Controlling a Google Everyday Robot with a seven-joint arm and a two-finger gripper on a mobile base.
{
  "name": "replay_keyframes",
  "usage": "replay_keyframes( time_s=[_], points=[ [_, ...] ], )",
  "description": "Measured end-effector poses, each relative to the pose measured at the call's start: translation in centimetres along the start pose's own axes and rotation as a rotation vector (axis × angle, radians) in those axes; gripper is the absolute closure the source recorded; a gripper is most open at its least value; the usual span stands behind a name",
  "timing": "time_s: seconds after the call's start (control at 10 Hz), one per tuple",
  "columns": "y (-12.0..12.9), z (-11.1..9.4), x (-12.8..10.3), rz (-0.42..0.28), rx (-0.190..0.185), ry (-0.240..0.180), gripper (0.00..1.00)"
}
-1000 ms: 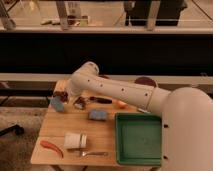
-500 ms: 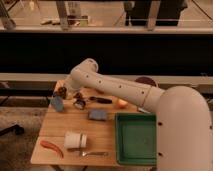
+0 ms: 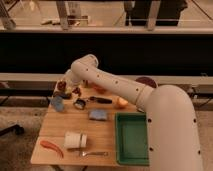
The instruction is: Place grapes in metal cup
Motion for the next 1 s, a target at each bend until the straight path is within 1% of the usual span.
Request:
replay_keyframes(
  time_s=[0.3, 0.5, 0.8, 0.9, 1.0],
  points=[
    [-2.5, 1.0, 0.1, -0.022, 0.035, -0.023, 0.99],
    [-4.3, 1.7, 1.2, -0.022, 0.076, -0.056, 0.99],
    [-5.8, 3.2, 2.7, -0.001, 0.134, -0.112, 0.99],
    [-5.9, 3.5, 2.9, 0.005, 0.145, -0.125, 0.99],
    [-6.2, 3.8, 3.3, 0.02, 0.164, -0.146, 0.99]
  ],
)
